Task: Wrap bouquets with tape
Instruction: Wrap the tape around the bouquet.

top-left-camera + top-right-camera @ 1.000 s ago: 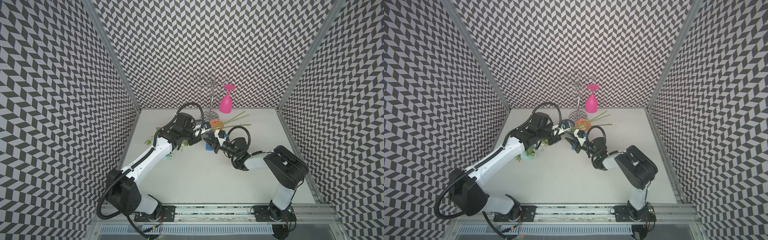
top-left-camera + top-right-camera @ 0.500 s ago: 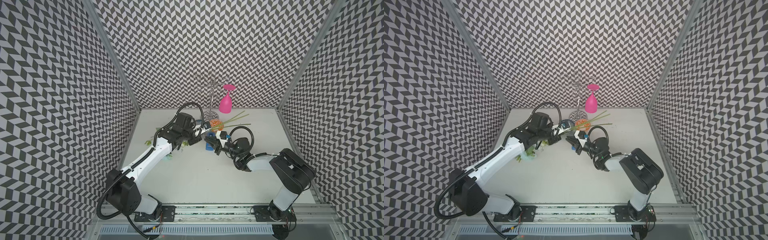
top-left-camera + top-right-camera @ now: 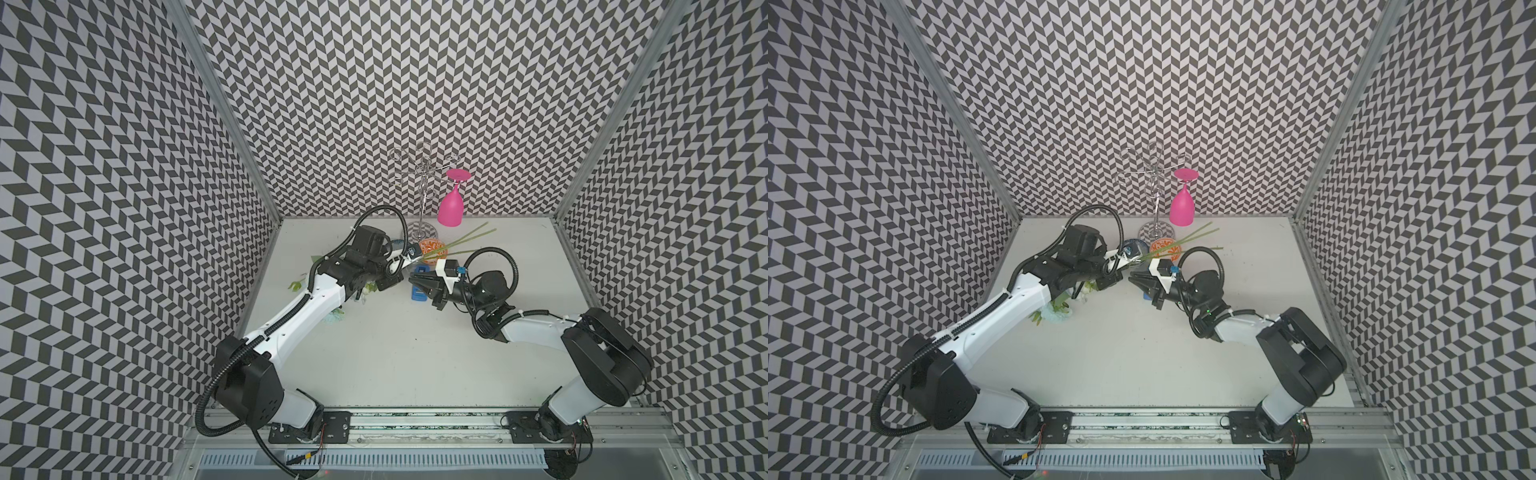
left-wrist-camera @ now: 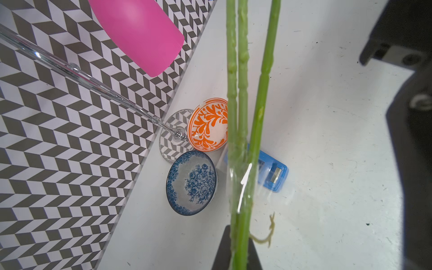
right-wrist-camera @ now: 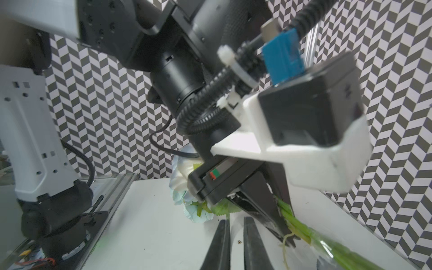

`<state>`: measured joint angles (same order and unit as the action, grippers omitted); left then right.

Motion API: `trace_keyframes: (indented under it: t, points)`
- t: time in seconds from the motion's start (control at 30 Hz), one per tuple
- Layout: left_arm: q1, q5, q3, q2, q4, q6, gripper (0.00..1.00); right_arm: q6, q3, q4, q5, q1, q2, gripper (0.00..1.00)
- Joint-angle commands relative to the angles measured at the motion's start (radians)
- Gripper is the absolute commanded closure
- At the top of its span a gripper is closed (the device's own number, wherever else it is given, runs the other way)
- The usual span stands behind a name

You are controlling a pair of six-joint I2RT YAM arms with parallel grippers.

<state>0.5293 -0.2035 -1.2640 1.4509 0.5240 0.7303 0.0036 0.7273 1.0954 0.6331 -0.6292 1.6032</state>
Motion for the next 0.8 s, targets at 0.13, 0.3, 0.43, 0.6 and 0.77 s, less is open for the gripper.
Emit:
trace_keyframes:
  t: [0.13,0.3,0.43,0.6,0.77]
  points:
    - [-0.001,-0.016,-0.016,-0.006,0.002,0.013,1.0,0.05,0.13,-0.145,-0.212,0.029,-0.006,0.85]
    - [-0.001,-0.023,-0.013,-0.01,0.004,0.015,1.0,0.078,0.183,-0.216,-0.261,0.049,0.013,0.82]
    - [-0.002,-0.021,-0.011,-0.011,0.008,0.02,1.0,0.068,0.229,-0.284,-0.277,0.052,0.022,0.76]
    - [-0.001,-0.033,-0.012,-0.011,0.014,0.024,1.0,0.036,0.306,-0.413,-0.318,0.064,0.036,0.63]
    - [-0.002,-0.032,-0.01,-0.015,0.016,0.026,1.0,0.028,0.389,-0.562,-0.33,0.118,0.046,0.5]
